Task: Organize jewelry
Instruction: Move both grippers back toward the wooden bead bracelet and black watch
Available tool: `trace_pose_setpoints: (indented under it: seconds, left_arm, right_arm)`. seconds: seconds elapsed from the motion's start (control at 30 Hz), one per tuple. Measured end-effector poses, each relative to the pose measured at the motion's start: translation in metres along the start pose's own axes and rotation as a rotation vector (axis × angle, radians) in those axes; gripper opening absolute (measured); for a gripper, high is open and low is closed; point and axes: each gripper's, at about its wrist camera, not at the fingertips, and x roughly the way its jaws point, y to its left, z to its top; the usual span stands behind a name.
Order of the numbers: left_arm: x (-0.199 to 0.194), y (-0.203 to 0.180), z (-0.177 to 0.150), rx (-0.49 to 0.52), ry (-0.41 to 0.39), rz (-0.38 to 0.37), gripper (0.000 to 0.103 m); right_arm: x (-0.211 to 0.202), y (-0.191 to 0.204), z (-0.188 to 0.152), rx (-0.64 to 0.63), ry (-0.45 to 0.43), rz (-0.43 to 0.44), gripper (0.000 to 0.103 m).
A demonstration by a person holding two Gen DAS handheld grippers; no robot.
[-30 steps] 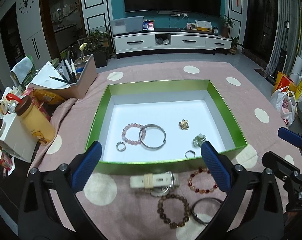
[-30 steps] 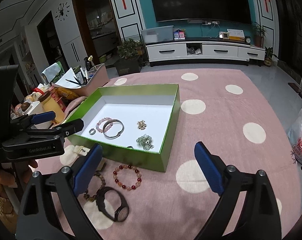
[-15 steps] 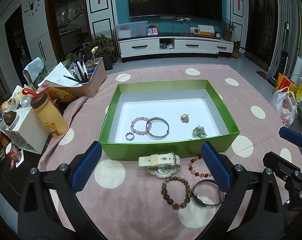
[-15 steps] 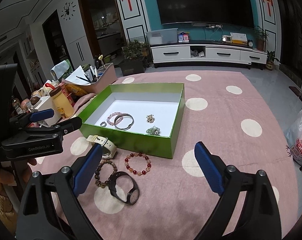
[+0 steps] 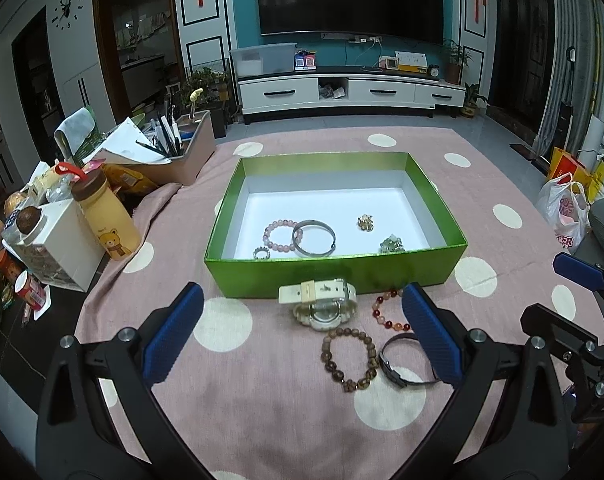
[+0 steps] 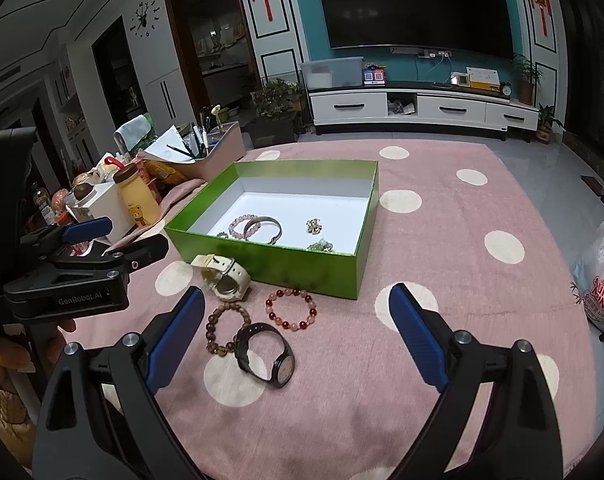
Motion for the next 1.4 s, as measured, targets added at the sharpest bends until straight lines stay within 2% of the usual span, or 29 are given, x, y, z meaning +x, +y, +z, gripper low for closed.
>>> trace_pose_setpoints:
  seconds: [0.6, 1.03, 1.2, 1.4]
  left_arm:
    - [0.016, 0.020, -0.039, -0.056, 0.088, 0.008, 0.101]
    - [0.031, 0.066, -0.075, -0.216, 0.174, -0.001, 0.101]
    - [0.035, 0.067, -0.086, -0.230, 0.201, -0.023, 0.101]
    - [0.046, 0.051, -0.091, -0.200, 0.228, -0.056, 0.100]
  right_arm:
    - [0.014, 0.002, -0.023, 0.013, 0.065, 0.008, 0.093]
    - [0.033, -0.004, -0.049, 0.029, 0.139, 0.017, 0.093]
    - [0.042, -0.005, -0.059, 0.036, 0.170, 0.023, 0.093]
    - [0.051, -0.004, -0.063, 0.035, 0.178, 0.032, 0.093]
